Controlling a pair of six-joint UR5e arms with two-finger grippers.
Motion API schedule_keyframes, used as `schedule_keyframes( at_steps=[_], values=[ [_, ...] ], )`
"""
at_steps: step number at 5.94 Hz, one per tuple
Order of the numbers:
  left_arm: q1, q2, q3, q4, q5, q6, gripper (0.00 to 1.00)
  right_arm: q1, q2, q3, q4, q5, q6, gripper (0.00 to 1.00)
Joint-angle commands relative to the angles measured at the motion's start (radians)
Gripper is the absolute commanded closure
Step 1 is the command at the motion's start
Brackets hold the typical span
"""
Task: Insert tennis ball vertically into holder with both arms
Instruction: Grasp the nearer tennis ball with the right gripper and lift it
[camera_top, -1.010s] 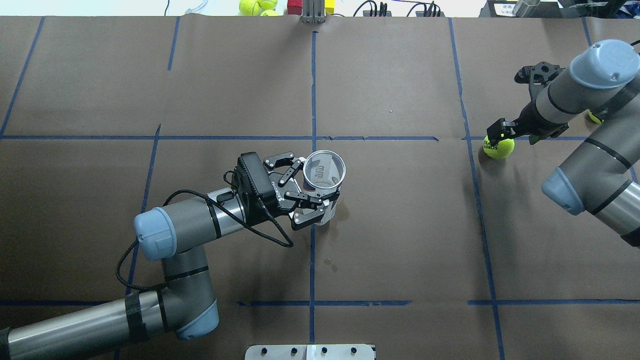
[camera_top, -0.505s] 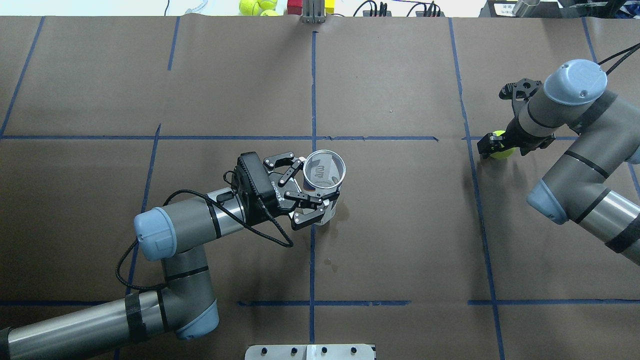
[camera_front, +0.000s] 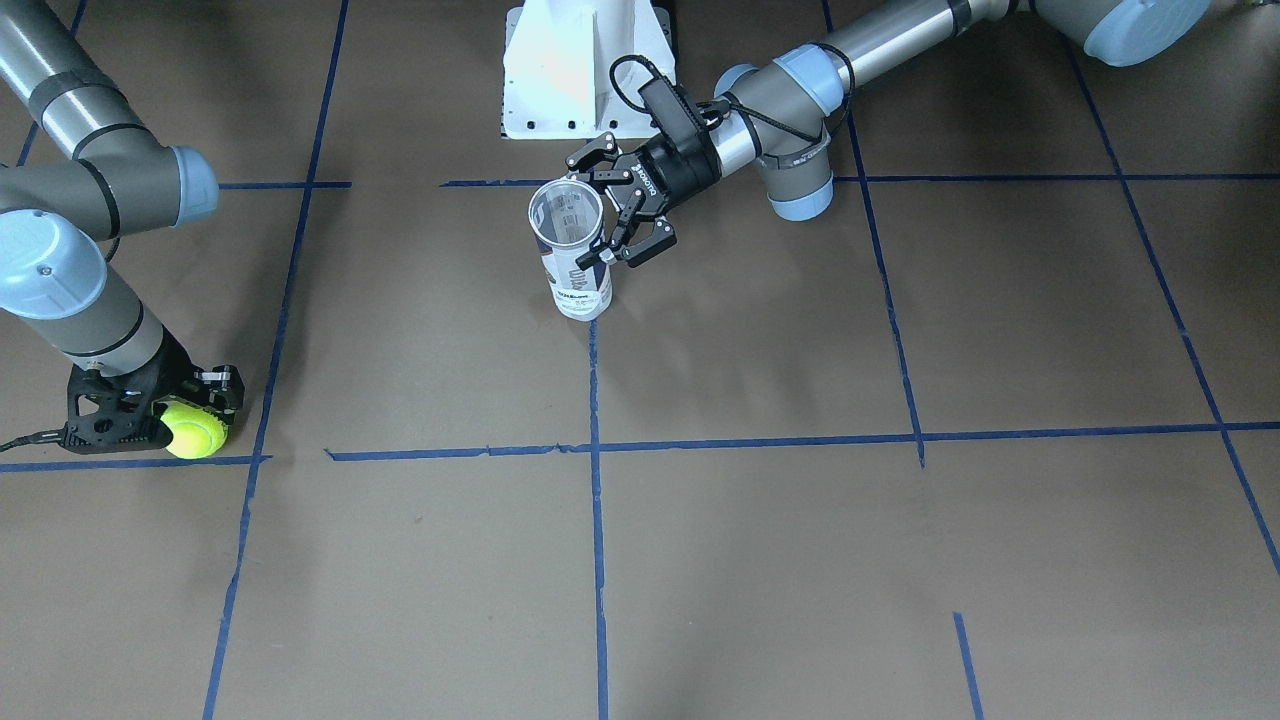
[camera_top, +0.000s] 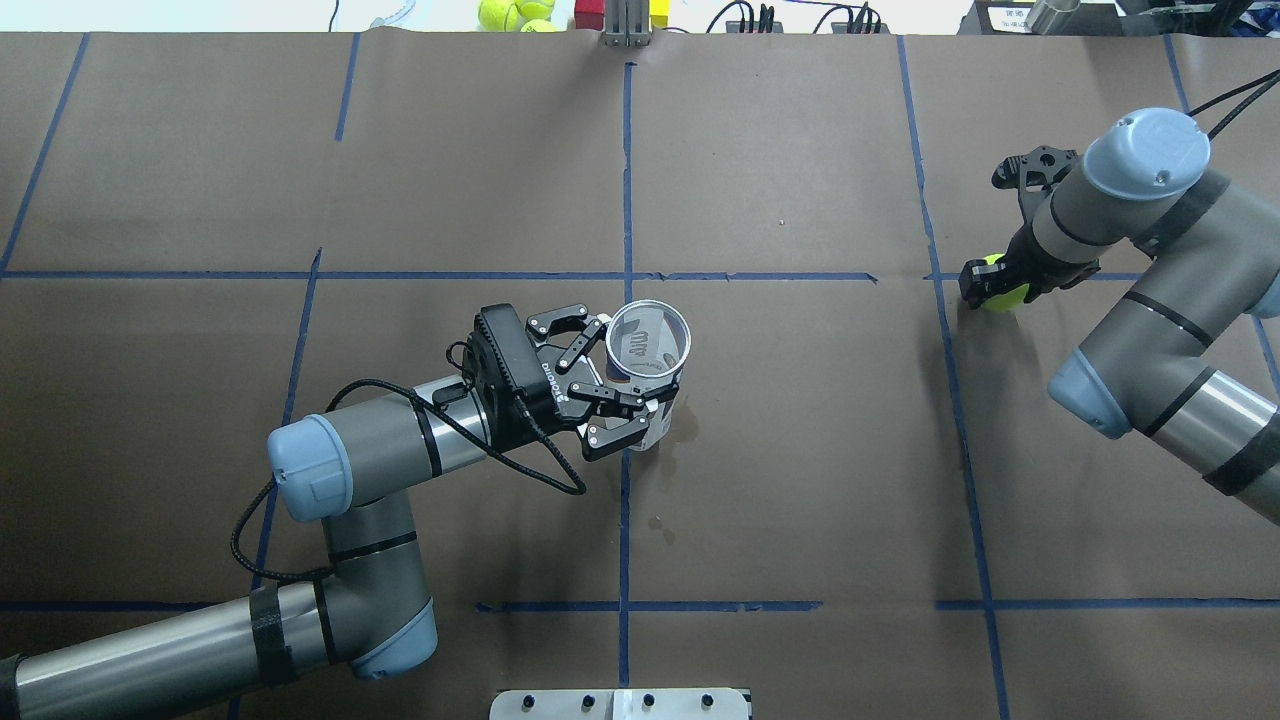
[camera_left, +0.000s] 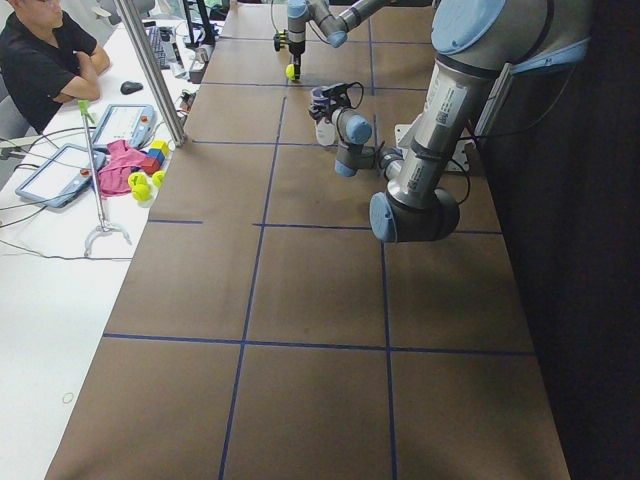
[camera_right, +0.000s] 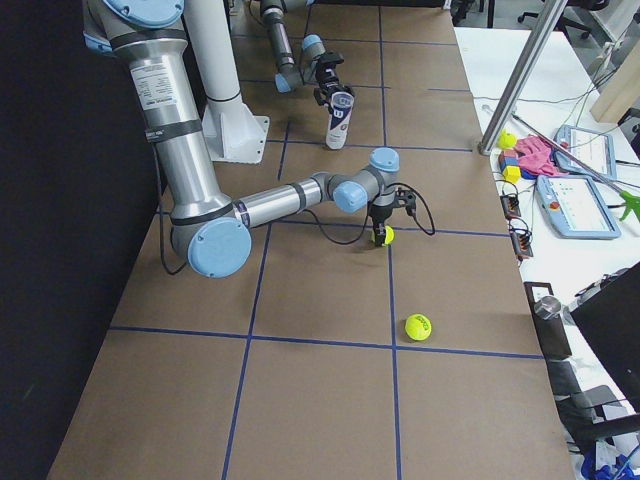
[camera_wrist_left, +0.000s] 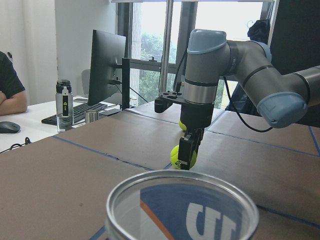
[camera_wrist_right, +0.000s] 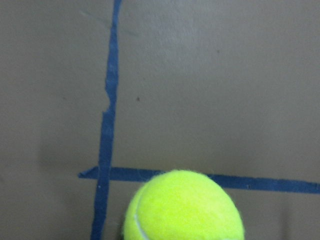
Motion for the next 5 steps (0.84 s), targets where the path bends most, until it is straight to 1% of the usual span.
schedule_keyframes(
  at_steps=[1,2,3,4,5],
  values=[
    [0.003,-0.002,0.0,0.0,0.001,0.0,0.24,0.041,0.025,0.105,-0.007,0.008,-0.008,1.0],
    [0.03,-0.004,0.002,0.0,0.003,0.0,0.24,0.035,0.028,0.168,-0.012,0.009,0.099,1.0],
    [0.031,-0.005,0.002,-0.002,0.003,-0.002,0.24,0.025,0.044,0.227,-0.013,0.011,0.207,1.0],
    [0.031,-0.008,0.005,-0.015,0.003,-0.005,0.24,-0.011,0.06,0.283,-0.015,0.011,0.303,1.0],
    [0.031,-0.008,0.005,-0.043,0.006,-0.005,0.24,-0.042,0.06,0.377,-0.018,0.011,0.416,1.0]
  ],
)
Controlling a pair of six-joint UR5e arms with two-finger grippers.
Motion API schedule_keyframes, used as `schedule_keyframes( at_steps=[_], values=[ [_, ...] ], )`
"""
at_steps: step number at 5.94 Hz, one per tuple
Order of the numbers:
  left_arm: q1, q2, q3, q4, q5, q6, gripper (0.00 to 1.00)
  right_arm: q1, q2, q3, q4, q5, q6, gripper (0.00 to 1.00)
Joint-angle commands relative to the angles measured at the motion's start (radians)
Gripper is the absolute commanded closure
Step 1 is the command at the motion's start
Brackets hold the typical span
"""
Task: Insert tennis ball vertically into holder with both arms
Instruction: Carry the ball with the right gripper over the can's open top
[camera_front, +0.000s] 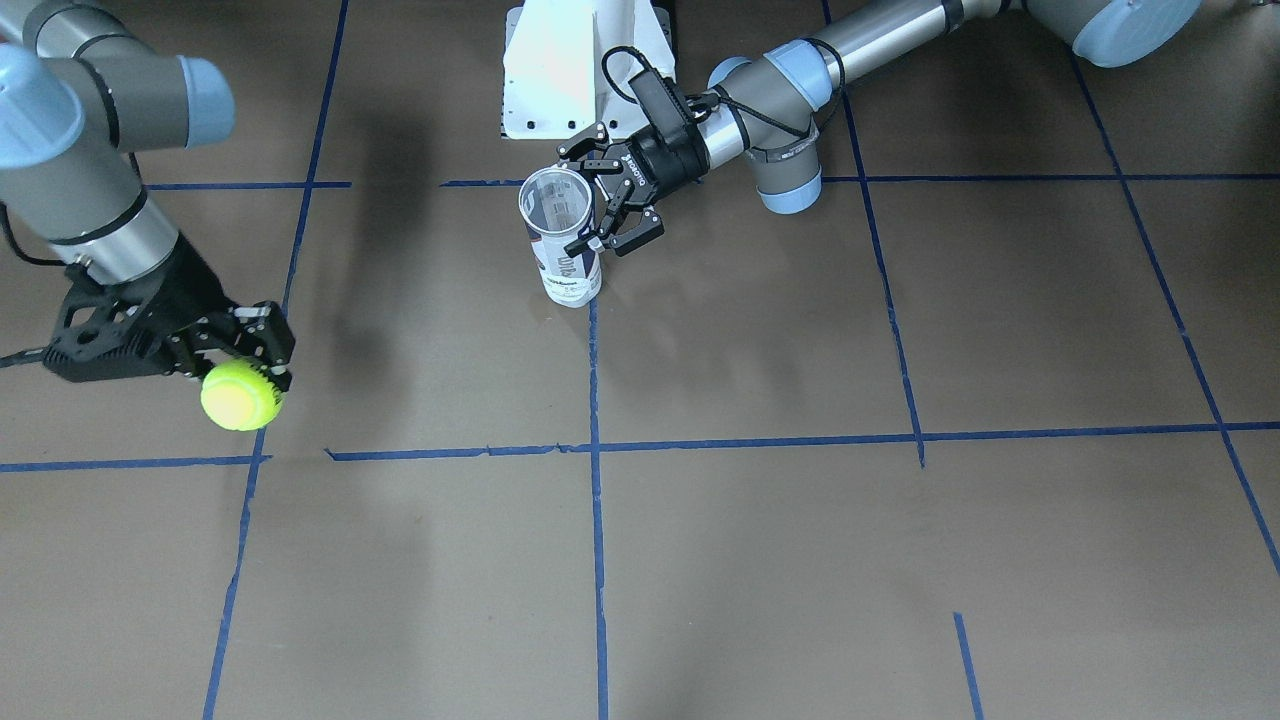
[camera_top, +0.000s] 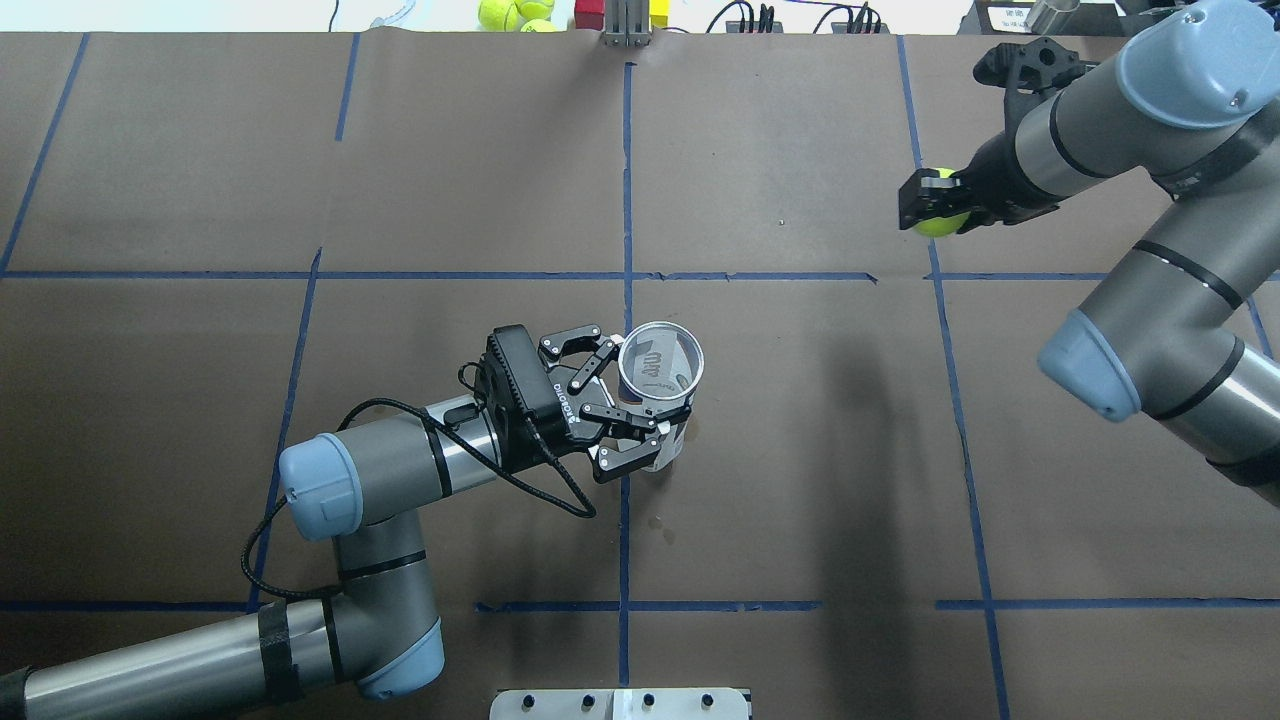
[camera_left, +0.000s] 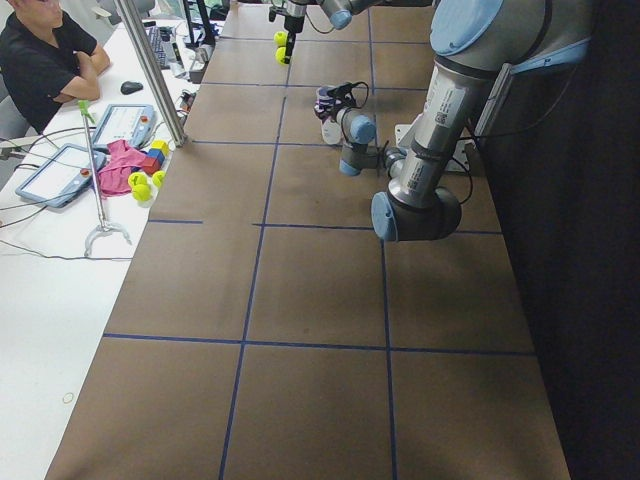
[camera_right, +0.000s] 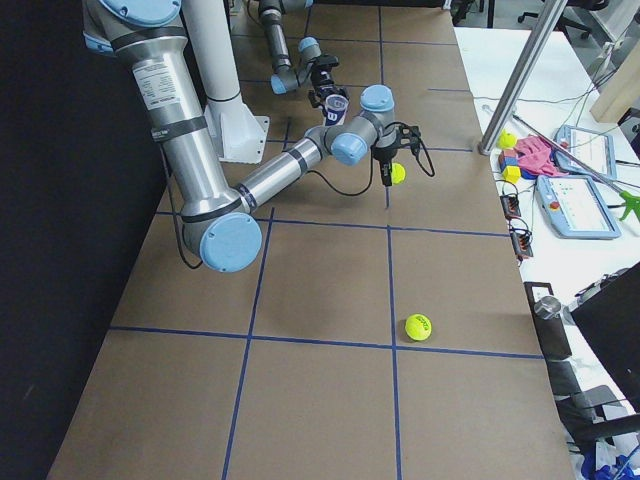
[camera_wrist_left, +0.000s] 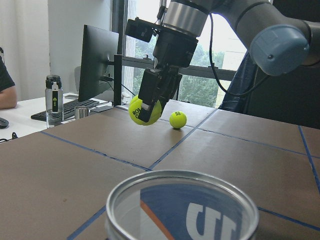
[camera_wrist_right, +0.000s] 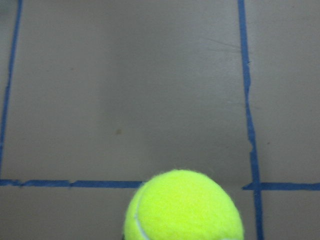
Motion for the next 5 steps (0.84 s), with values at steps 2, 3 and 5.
schedule_keyframes(
  at_steps=[2,3,5],
  values=[
    [-0.001,0.005,0.005,-0.031,0.005,0.007,0.23,-0.101,0.111,0.12,-0.038,-0.023,0.275,1.0],
    [-0.001,0.005,0.007,-0.034,0.007,0.011,0.23,-0.145,0.147,0.155,-0.074,-0.037,0.339,1.0],
    [-0.004,0.007,0.016,-0.041,0.031,0.025,0.23,-0.233,0.228,0.223,-0.195,-0.089,0.37,1.0]
  ],
)
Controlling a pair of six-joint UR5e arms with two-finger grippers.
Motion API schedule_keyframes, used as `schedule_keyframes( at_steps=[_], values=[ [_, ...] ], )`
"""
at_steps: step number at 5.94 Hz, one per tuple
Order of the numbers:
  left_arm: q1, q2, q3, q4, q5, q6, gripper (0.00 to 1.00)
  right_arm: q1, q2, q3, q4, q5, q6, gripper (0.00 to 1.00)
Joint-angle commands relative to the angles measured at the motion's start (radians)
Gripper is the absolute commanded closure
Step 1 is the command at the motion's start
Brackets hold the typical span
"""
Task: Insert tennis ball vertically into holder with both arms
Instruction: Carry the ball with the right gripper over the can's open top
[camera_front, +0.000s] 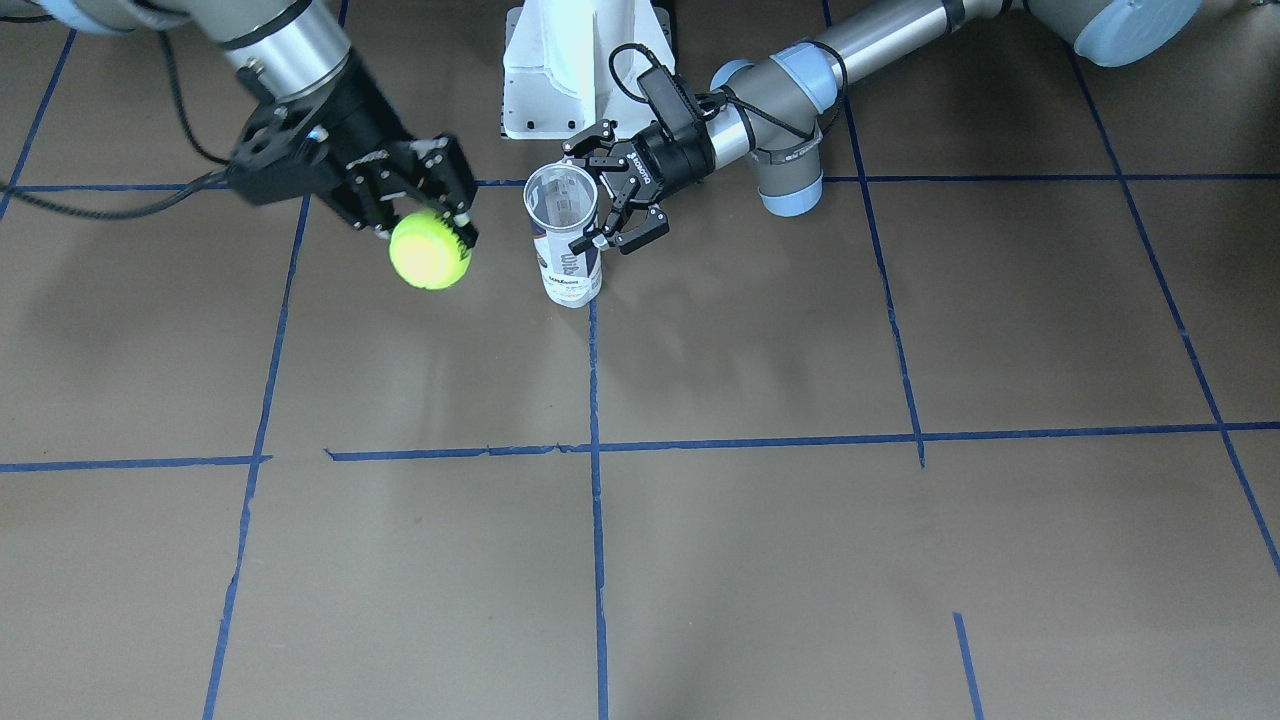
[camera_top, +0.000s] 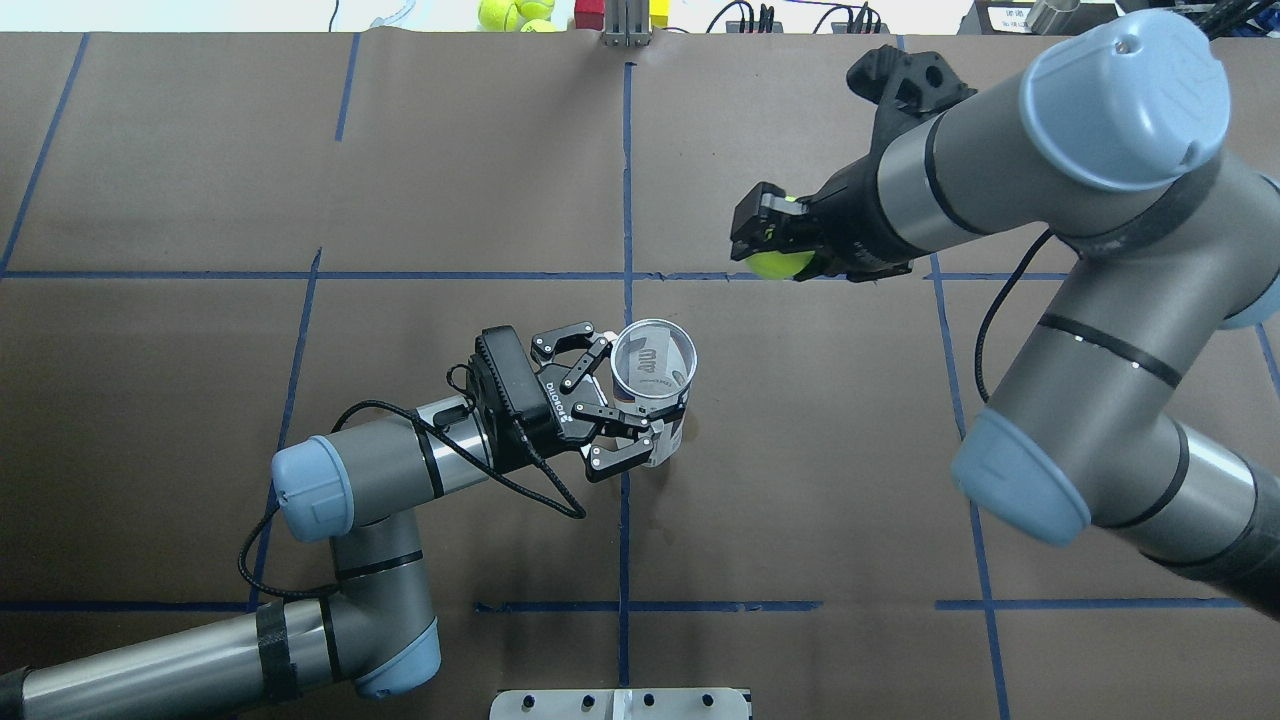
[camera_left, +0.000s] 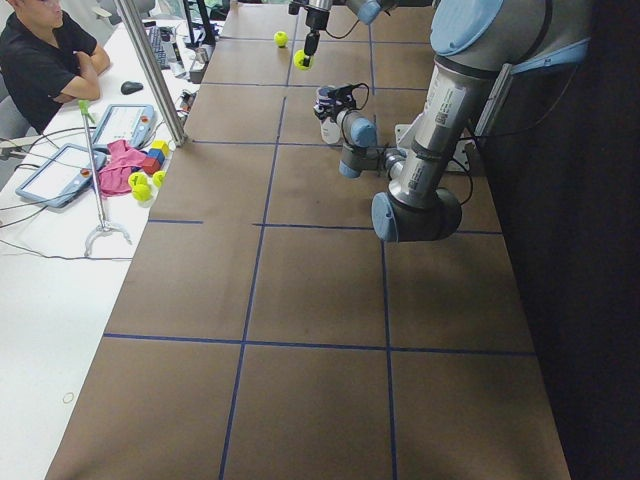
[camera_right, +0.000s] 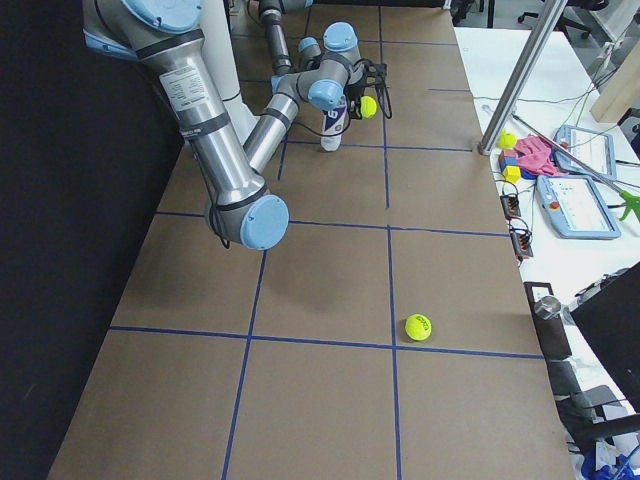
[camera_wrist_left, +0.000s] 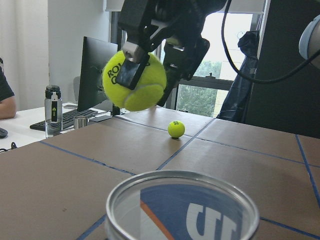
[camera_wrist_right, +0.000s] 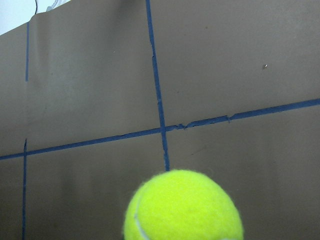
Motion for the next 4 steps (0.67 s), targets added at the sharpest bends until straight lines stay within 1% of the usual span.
schedule_keyframes(
  at_steps=[1,2,3,4],
  values=[
    [-0.002,0.002,0.007,-0.016,0.015,0.043,0.23,-0.069,0.087,0.018,-0.097,-0.039,0.035,1.0],
    [0.0,0.004,0.01,-0.025,0.015,0.045,0.23,-0.109,0.111,0.015,-0.118,-0.074,0.052,1.0],
    [0.0,0.006,0.01,-0.027,0.024,0.046,0.23,-0.137,0.115,0.015,-0.13,-0.079,0.052,0.99],
    [0.001,0.006,0.024,-0.03,0.041,0.046,0.23,-0.166,0.116,0.009,-0.131,-0.087,0.052,0.85]
  ],
)
